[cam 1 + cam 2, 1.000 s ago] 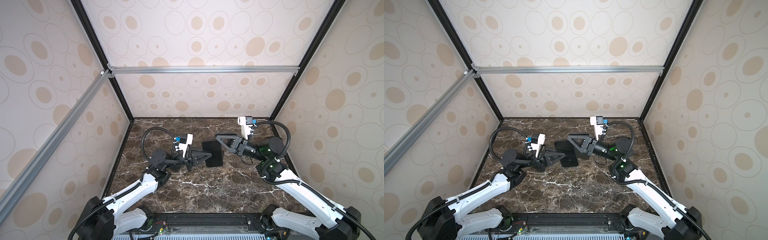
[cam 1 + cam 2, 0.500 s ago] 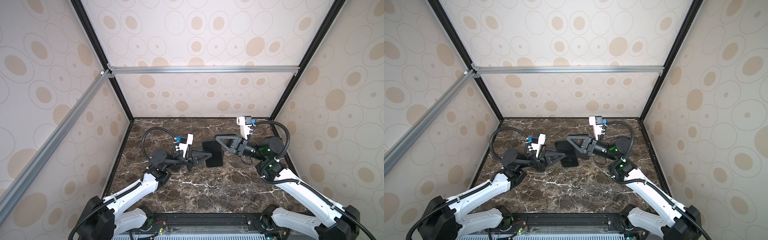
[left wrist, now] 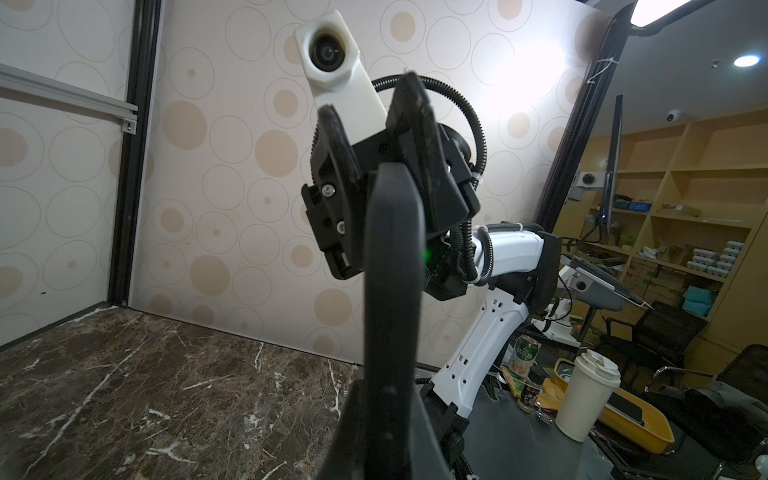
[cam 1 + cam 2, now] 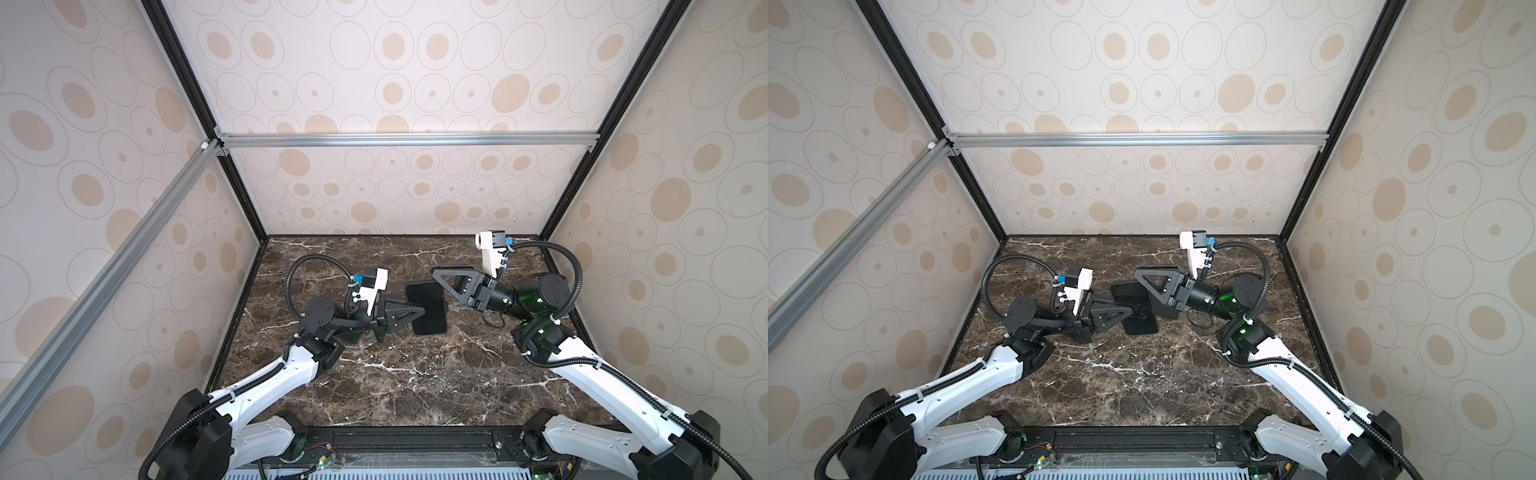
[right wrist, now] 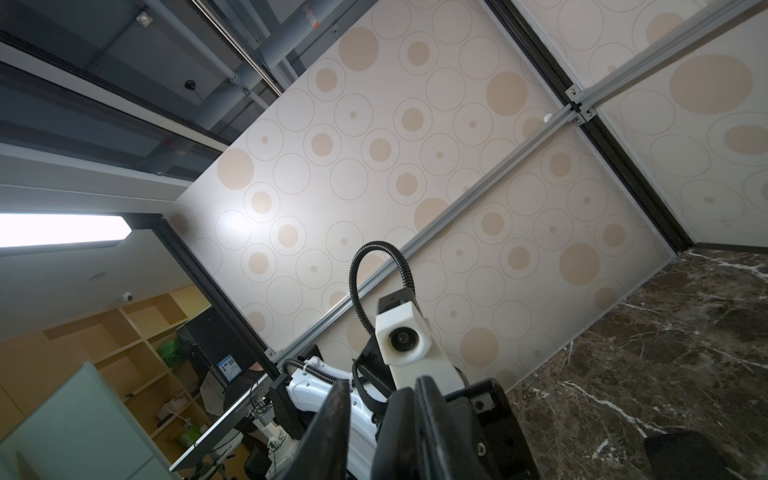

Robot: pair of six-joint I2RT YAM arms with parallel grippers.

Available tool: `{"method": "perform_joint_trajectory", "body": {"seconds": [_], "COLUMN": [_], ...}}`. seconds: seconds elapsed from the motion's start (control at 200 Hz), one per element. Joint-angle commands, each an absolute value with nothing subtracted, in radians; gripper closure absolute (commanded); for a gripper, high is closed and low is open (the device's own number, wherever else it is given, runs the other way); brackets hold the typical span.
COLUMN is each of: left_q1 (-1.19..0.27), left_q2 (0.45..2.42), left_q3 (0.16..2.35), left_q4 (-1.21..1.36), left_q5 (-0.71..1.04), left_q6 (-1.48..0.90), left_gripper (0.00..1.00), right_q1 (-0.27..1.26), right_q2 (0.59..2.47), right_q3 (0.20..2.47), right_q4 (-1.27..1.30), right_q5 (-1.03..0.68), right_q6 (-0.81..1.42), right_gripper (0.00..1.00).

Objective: Take the phone out of the phone case

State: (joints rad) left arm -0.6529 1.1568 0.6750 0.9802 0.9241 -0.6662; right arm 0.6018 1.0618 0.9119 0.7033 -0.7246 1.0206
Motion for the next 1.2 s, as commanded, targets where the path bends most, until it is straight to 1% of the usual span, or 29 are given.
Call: {"method": "perform_joint_trajectory", "body": {"seconds": [0.0, 0.235, 0.58, 0.89, 1.035, 1.195], "left_q1": [-0.656, -0.656, -0.658, -0.657, -0.657, -0.657], "left_q2": [1.158, 1.158, 1.157, 1.158, 1.158, 1.163], "left_q3": [0.724, 0.724, 0.727, 0.725, 0.722, 0.728], "left_q4": [1.052, 1.061, 1.065, 1.069, 1.069, 1.071], "left_q5": [0.927, 0.926, 0.925, 0.926, 0.923, 0.925], "left_q6": [-0.683, -0.688, -0.692, -0.692, -0.691, -0.690], "left_gripper": [1.00, 1.00, 1.00, 1.00, 1.00, 1.00], "right_q1": [0.611, 0.611, 0.613, 0.612, 0.614, 0.615], "right_q2": [1.050, 1.055, 1.060, 1.060, 1.061, 1.067], "right_q3": [0.951, 0.944, 0.939, 0.938, 0.942, 0.946], "right_q4": [0.749, 0.723, 0.698, 0.668, 0.674, 0.674], "right_q5": [-0.740, -0.745, -0.746, -0.740, -0.743, -0.746], "right_q6": [1.027, 1.017, 1.003, 0.986, 0.991, 0.998], "right_gripper": [0.74, 0.77, 0.74, 0.74, 0.77, 0.84]}}
